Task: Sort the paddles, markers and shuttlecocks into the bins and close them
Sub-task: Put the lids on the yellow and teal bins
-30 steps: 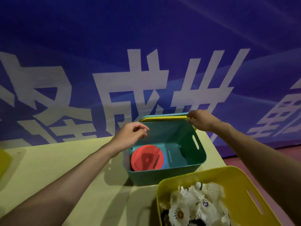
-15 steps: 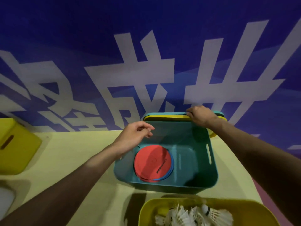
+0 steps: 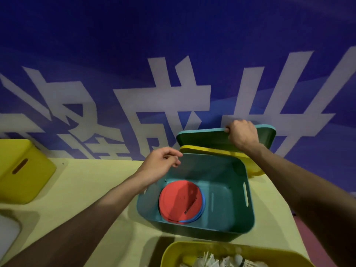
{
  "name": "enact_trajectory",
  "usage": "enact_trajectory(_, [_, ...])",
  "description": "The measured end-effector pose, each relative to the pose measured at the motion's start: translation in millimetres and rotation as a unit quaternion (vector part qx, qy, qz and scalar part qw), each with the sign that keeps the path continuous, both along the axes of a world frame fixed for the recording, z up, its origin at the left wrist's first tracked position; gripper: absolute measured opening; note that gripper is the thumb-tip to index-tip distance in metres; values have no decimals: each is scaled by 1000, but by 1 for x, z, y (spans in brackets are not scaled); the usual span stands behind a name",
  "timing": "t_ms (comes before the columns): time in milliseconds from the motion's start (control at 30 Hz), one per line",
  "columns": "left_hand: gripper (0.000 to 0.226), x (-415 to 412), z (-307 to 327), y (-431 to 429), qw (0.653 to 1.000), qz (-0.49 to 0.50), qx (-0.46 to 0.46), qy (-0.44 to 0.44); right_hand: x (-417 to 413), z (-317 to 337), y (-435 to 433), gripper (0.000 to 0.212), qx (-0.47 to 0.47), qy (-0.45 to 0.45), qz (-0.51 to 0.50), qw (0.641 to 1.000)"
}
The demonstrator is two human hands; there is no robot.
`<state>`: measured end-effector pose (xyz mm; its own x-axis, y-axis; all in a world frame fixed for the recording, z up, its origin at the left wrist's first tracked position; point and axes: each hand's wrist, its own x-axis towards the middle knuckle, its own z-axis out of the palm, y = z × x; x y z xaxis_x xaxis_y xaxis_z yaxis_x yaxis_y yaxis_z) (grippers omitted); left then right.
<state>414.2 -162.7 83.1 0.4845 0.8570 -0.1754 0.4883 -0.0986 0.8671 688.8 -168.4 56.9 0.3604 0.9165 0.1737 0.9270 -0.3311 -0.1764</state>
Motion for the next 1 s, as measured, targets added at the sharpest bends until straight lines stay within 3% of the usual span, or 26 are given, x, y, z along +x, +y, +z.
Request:
enact_trajectory(233, [20, 3, 38, -13, 998, 14, 2, -67, -16, 67, -20, 20, 149, -25, 41, 988])
enact_trajectory(333, [25, -2, 54, -18, 986, 54, -66, -145, -32, 94, -33, 19, 194, -30, 46, 979])
enact_trajectory(467, [60, -23, 78, -19, 910, 83, -265, -307, -63, 126, -55, 20, 263, -52, 69, 961])
enact_trajectory(567, [79, -47, 91, -19, 857, 78, -338, -382, -92, 144, -79, 18, 293, -60, 105, 948])
enact_trajectory(700, [67, -87, 104, -31, 793, 110, -370, -471, -140, 156, -108, 18, 296, -66, 155, 940])
enact_trajectory(833, [35, -129, 106, -51, 735, 190, -384, -526, -187, 153, -142, 19, 240, -86, 190, 948])
enact_trajectory(933, [34, -160, 93, -71, 754, 205, -367, -504, -208, 136, -172, 19, 187, -37, 185, 964])
enact_trajectory(1000, [39, -177, 81, -83, 781, 218, -350, -468, -213, 124, -190, 24, 164, 40, 123, 978])
